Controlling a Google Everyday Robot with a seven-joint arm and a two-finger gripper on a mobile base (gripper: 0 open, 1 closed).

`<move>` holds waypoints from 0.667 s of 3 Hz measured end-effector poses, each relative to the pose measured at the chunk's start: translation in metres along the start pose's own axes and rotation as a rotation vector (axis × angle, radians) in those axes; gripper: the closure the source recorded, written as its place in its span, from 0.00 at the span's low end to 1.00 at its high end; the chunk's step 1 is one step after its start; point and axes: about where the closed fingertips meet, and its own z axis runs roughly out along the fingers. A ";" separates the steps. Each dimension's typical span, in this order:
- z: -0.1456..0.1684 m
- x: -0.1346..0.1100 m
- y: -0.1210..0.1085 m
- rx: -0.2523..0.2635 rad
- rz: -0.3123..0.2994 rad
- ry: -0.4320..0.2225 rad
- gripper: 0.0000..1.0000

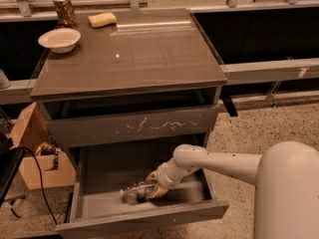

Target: Place water bottle into middle drawer

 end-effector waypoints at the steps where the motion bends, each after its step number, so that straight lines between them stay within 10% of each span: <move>1: 0.000 0.000 0.000 0.000 0.000 0.000 0.60; 2: 0.000 0.000 0.000 0.000 0.000 0.000 0.37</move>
Offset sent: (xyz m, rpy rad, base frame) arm 0.0000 0.0000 0.0000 0.0000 0.0000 0.0000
